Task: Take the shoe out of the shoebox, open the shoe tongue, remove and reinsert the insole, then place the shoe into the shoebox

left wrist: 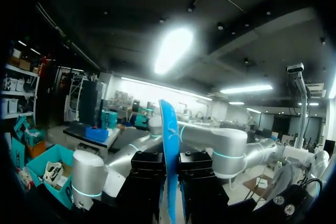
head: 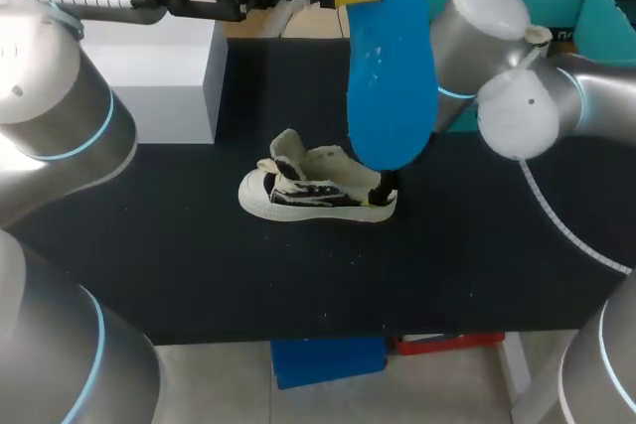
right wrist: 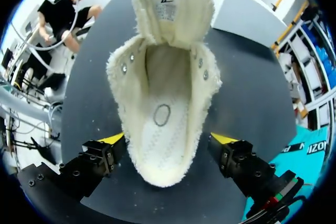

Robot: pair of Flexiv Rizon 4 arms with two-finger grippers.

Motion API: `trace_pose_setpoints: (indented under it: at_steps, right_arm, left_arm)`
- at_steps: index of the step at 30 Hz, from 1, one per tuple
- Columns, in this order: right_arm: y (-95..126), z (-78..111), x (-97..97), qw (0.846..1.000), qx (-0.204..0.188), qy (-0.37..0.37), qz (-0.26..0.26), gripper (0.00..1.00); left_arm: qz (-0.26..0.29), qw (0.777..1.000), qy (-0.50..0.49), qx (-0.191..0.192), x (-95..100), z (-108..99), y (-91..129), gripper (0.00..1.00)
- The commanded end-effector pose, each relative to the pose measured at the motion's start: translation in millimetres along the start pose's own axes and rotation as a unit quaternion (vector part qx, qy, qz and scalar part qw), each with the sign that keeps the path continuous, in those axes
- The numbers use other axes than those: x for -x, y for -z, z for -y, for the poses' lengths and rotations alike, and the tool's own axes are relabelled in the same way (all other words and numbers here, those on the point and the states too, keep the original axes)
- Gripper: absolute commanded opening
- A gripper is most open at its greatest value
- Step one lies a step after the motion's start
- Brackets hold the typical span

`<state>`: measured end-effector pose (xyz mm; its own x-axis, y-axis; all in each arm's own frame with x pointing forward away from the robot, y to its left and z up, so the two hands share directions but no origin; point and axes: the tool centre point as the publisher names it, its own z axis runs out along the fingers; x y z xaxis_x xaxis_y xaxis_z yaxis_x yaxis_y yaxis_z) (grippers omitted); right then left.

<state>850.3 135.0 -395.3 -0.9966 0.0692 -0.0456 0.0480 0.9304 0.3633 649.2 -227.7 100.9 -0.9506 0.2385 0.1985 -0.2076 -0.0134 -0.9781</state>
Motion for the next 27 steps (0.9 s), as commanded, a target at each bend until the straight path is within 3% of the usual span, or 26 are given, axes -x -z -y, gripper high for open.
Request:
trace_pose_setpoints:
  at_steps: [1,9,17,22,27]
  right_arm:
    - [-1.1,9.3,-3.8,0.989,0.146,-0.001,0.003,1.00]
    - [-8.3,10.7,-1.2,0.970,0.244,-0.007,0.008,1.00]
    - [-17.3,14.7,-1.0,0.952,0.307,-0.016,0.003,1.00]
    - [-20.7,16.2,-1.0,0.946,0.322,-0.019,-0.002,1.00]
    - [-17.8,18.1,-0.6,0.951,0.309,-0.016,-0.007,1.00]
  left_arm:
    - [0.001,1.000,0.000,-0.001,0.5,-0.3,-2.1,0.00]
    - [0.001,1.000,0.000,-0.001,0.5,-0.3,-2.1,0.00]
    - [0.001,1.000,0.000,-0.001,0.5,-0.3,-2.1,0.00]
    - [0.001,1.000,0.000,-0.001,0.5,-0.3,-2.1,0.00]
    - [0.001,1.000,0.000,-0.001,0.5,-0.3,-2.1,0.00]
